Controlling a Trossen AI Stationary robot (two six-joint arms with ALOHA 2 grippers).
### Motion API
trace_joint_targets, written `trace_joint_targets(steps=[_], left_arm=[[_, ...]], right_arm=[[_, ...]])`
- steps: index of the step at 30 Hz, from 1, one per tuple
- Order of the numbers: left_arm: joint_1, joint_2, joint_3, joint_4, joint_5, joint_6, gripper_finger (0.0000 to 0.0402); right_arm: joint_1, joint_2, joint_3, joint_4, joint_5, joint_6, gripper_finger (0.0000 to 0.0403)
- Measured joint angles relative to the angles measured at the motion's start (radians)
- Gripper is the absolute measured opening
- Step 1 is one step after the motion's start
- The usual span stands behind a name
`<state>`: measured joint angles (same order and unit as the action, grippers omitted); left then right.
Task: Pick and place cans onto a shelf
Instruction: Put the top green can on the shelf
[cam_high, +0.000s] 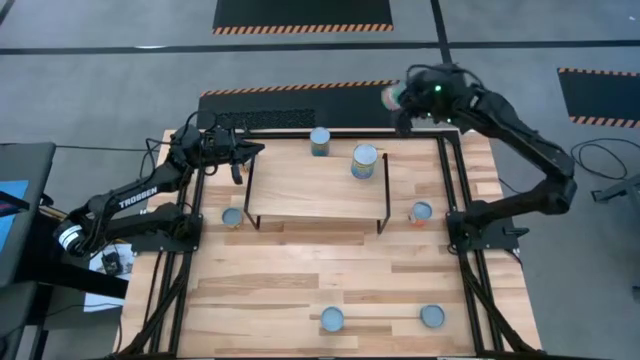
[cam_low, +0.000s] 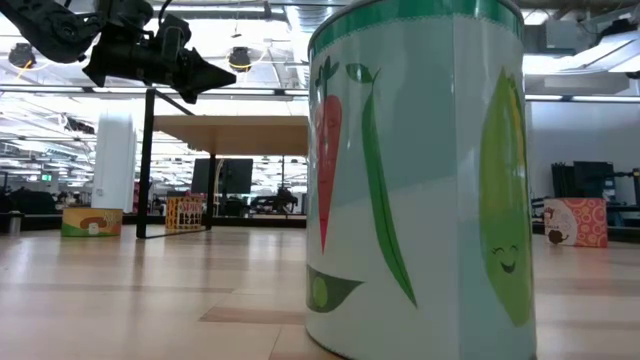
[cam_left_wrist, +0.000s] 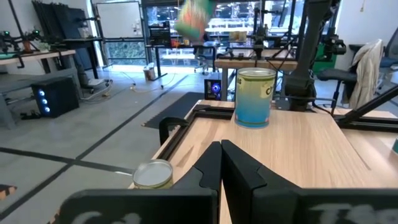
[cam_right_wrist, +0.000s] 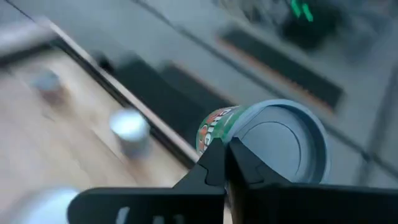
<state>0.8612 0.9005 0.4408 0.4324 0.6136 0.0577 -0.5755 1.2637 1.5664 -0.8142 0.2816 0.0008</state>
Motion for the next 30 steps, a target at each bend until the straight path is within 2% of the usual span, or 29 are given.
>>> trace_joint_targets(steps=[4, 13, 22, 30], left_arm=[[0.000, 0.000, 0.000, 0.008, 0.000, 0.001, 0.0000], [-0.002, 0.000, -0.001, 0.007, 0.000, 0.002, 0.0000], [-0.003, 0.000, -0.001, 0.005, 0.000, 0.009, 0.0000], [-0.004, 0.001, -0.001, 0.013, -0.012, 0.046, 0.0000]], right_arm=[[0.119, 0.051, 0.067, 0.069, -0.074, -0.028, 0.0006], [0.370, 0.323, 0.283, 0.034, -0.074, -0.129, 0.0006], [0.410, 0.595, 0.487, -0.036, -0.074, -0.218, 0.0006], [0.401, 0.753, 0.566, -0.026, -0.073, -0.310, 0.0007]])
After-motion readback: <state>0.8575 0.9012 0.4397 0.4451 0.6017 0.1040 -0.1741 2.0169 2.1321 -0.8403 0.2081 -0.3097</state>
